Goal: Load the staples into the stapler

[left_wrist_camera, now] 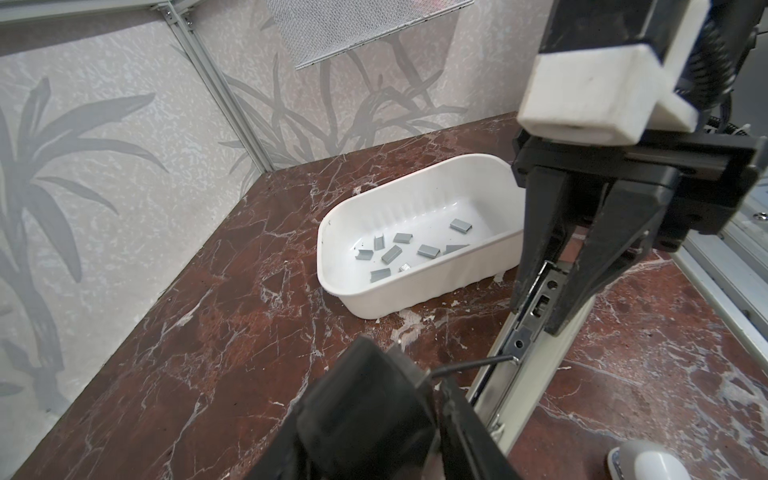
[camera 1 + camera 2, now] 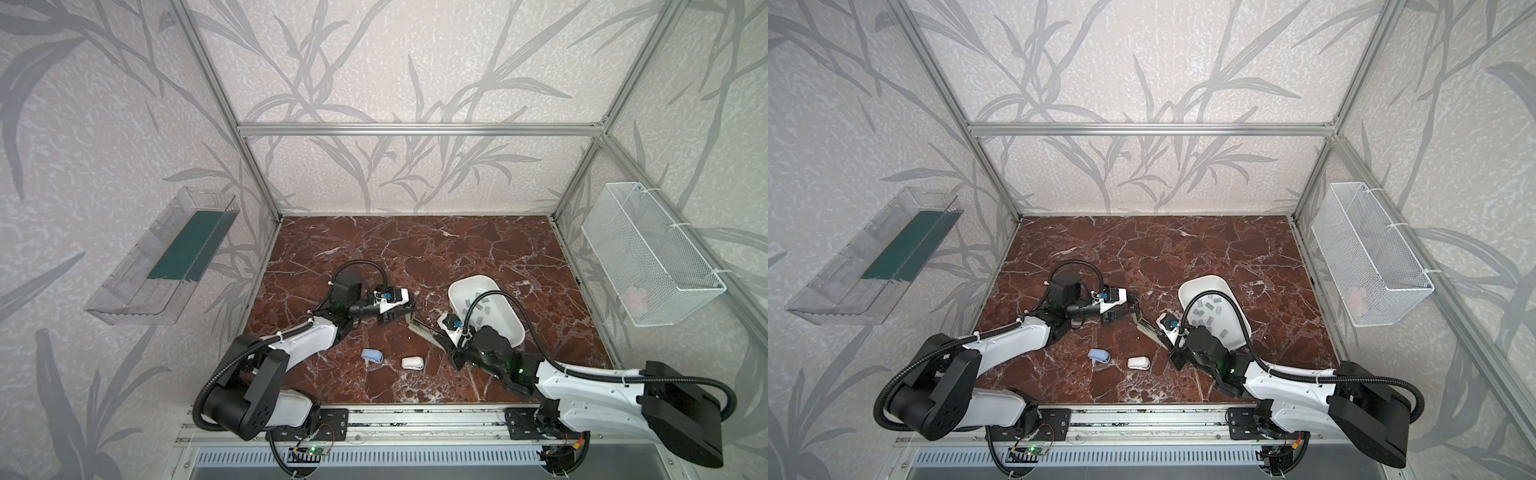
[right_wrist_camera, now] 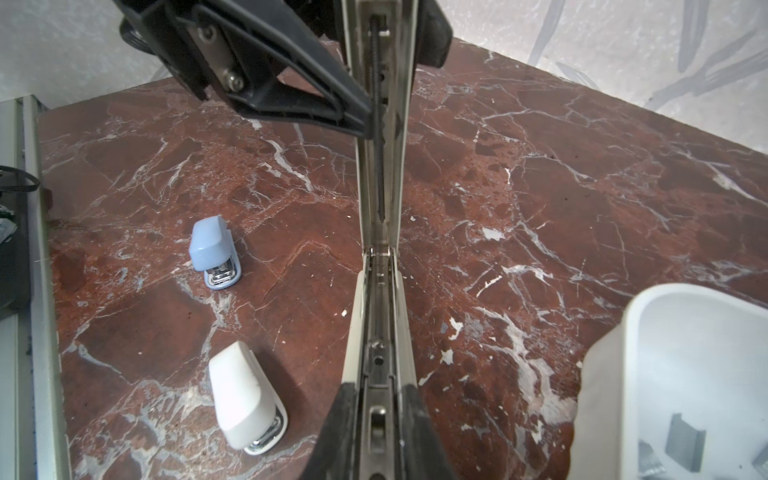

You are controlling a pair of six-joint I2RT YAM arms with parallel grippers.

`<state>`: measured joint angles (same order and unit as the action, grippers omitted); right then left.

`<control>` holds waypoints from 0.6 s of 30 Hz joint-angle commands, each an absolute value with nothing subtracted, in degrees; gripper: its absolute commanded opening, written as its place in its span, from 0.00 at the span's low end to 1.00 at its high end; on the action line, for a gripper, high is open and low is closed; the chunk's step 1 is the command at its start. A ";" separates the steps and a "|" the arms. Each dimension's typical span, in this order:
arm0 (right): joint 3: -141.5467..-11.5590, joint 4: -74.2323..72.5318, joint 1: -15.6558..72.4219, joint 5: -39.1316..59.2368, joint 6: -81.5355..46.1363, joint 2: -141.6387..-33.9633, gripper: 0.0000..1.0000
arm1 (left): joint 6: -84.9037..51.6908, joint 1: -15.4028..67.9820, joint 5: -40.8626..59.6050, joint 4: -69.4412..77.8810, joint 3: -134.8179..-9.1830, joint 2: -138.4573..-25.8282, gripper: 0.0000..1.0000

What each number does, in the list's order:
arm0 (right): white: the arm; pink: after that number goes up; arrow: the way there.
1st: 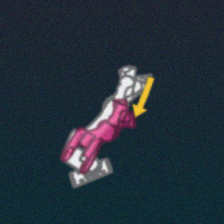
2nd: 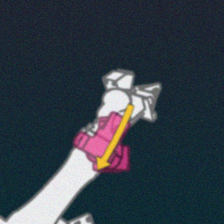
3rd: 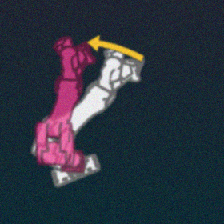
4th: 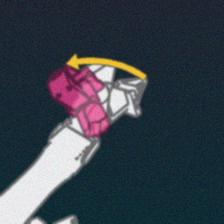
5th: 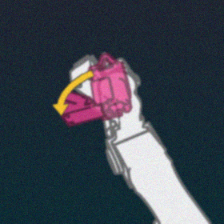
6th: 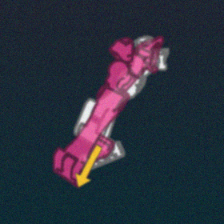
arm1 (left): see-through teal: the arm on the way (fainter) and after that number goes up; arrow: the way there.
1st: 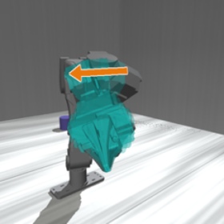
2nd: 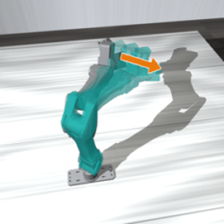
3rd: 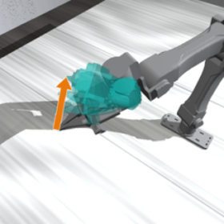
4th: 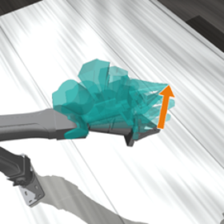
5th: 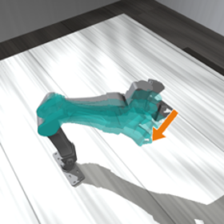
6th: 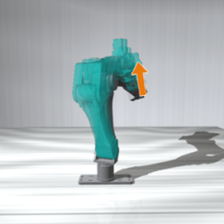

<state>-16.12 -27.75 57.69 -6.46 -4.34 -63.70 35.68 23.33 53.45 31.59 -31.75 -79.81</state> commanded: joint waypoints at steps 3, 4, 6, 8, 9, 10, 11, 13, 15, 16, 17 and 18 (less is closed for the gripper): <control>-14.60 -30.23 58.27 -9.56 -8.28 -62.49 0.00 | 36.59 21.97 43.79 37.10 -33.39 -82.31 0.45; -14.44 -30.25 58.28 -10.27 -8.72 -62.49 0.00 | 36.84 21.97 43.04 36.92 -33.50 -82.80 0.46; -14.24 -30.22 59.11 -12.19 -9.52 -62.73 0.00 | 38.40 21.97 41.65 35.84 -33.74 -83.77 0.48; -14.11 -30.41 59.94 -14.02 -10.49 -63.19 0.00 | 40.42 21.97 39.55 34.28 -33.97 -84.23 0.49; -14.01 -30.60 59.96 -14.66 -10.92 -63.56 0.00 | 40.84 21.88 37.89 33.90 -34.18 -84.55 0.49; -13.94 -30.88 60.02 -14.99 -11.27 -63.92 0.00 | 41.00 21.80 36.84 33.30 -34.62 -84.79 0.50; -13.95 -31.18 60.00 -15.27 -11.50 -64.46 0.00 | 41.59 21.71 36.13 31.99 -35.33 -85.10 0.50; -13.97 -31.54 60.16 -15.36 -11.93 -65.56 0.00 | 42.40 21.57 34.95 29.45 -36.74 -85.65 0.50; -13.89 -31.96 60.62 -15.87 -12.57 -66.55 0.00 | 42.81 21.49 33.23 28.64 -37.42 -86.23 0.50; -13.81 -31.97 60.83 -16.11 -12.80 -66.85 0.00 | 42.79 21.45 32.42 28.79 -37.55 -86.57 0.50; -13.67 -31.90 61.14 -16.56 -12.99 -66.97 0.00 | 42.67 21.36 31.76 29.11 -37.62 -86.80 0.50; -13.39 -31.99 61.52 -16.95 -13.19 -66.91 0.00 | 42.48 21.23 31.06 29.40 -37.70 -87.22 0.50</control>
